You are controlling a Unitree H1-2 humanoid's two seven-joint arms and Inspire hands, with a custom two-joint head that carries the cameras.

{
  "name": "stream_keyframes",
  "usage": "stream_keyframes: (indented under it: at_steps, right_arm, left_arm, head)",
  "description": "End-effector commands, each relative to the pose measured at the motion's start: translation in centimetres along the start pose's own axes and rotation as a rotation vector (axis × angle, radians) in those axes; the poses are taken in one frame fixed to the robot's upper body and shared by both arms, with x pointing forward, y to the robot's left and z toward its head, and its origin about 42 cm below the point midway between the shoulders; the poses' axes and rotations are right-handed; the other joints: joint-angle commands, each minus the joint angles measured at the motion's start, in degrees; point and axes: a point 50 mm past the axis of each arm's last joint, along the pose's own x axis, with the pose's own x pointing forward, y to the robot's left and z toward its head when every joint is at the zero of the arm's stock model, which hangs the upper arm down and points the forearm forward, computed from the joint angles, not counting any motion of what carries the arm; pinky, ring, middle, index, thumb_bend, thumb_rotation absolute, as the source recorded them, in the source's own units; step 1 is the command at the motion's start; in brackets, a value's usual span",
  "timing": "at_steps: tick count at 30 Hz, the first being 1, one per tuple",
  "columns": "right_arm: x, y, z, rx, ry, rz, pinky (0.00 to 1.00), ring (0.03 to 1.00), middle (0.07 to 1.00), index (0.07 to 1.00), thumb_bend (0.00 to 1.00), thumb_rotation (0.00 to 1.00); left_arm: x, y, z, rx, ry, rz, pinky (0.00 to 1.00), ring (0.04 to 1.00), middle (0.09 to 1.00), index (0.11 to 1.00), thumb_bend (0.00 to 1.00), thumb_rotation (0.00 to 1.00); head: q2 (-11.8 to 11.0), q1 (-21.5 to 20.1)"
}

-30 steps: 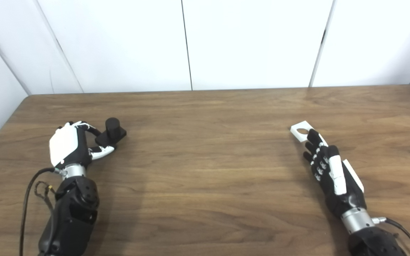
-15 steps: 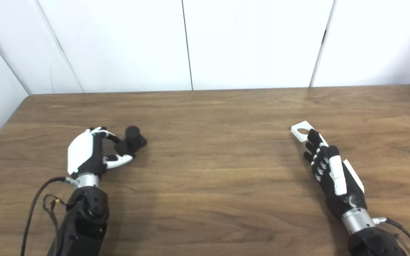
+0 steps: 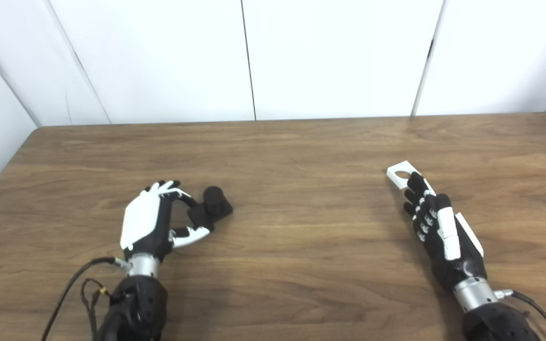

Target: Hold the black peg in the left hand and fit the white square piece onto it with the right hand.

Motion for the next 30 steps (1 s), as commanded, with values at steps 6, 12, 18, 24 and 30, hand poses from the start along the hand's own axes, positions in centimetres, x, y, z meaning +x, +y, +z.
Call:
stream_keyframes:
  at_steps: [6,12,18,24,30]
  right_arm:
    - [0.0,0.7,-0.1,0.005,0.016,0.01,1.0,1.0,1.0,0.995,0.71,1.0]
    - [-0.2,0.7,0.0,0.006,0.023,0.006,1.0,1.0,1.0,0.996,0.7,1.0]
    - [-0.1,0.9,0.0,0.005,0.018,0.008,1.0,1.0,1.0,0.996,0.69,1.0]
    - [-0.1,1.0,0.1,0.008,0.016,0.01,1.0,1.0,1.0,0.999,0.67,1.0]
    - [-0.2,0.8,0.1,0.006,0.014,0.012,1.0,1.0,1.0,0.999,0.66,1.0]
  left_arm:
    - [-2.9,-0.4,3.0,-0.038,-0.129,-0.021,1.0,0.977,0.906,0.527,0.52,0.2]
    - [-5.1,-1.4,4.4,-0.077,-0.152,-0.088,1.0,0.989,0.907,0.535,0.53,0.18]
    - [-6.7,-2.1,5.1,-0.073,-0.181,-0.124,1.0,0.979,0.909,0.531,0.52,0.23]
    - [-7.9,-2.5,5.5,-0.081,-0.211,-0.136,1.0,0.967,0.902,0.524,0.51,0.19]
    - [-8.2,-2.5,5.4,-0.089,-0.212,-0.148,1.0,0.97,0.903,0.519,0.52,0.18]
  head:
    - [0.16,-0.58]
    - [0.53,-0.81]
    - [0.67,-1.14]
    - [0.97,-1.61]
    - [1.27,-1.39]
